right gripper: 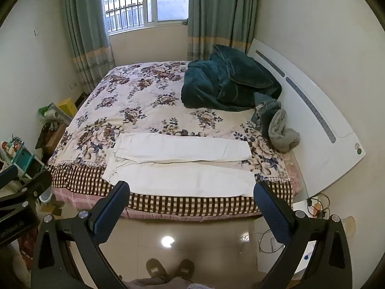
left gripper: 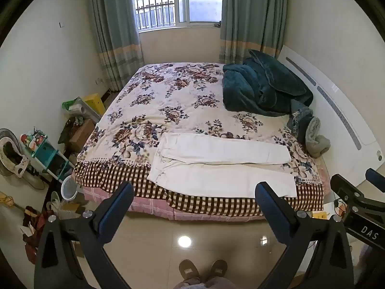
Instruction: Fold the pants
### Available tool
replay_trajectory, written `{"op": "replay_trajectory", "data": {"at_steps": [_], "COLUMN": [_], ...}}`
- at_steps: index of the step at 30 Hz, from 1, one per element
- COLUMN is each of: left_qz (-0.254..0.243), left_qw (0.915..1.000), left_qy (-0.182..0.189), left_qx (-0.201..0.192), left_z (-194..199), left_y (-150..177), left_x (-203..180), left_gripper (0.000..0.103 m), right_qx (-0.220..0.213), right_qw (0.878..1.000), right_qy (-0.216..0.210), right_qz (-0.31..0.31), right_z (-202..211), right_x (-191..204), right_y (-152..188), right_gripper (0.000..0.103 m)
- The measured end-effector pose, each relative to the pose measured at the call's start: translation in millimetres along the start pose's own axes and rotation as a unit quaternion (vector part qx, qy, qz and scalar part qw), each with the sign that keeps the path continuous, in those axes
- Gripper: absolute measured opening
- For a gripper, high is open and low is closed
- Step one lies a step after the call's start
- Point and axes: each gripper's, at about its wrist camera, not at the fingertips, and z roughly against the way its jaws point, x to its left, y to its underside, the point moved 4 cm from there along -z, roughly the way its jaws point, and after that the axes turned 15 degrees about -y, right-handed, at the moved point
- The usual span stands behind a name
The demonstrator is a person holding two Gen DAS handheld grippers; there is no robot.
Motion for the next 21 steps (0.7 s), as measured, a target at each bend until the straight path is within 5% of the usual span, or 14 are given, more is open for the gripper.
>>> {"op": "replay_trajectory", "data": {"at_steps": [21], "left_qz": [0.004], "left_qw": [1.0], "left_qy": [0.004], "left_qx": [-0.002], "left_z": [-0.2], "left_y": [-0.2], "left_x": [0.0], "left_gripper": [0.103], "right_qx": [0.002], "right_qw": [1.0], "right_qy": [0.0], "right_qz": [0.001], "right_z": [2.8], "right_x": [-0.3], "right_y": [-1.7], "right_gripper": [0.103]}}
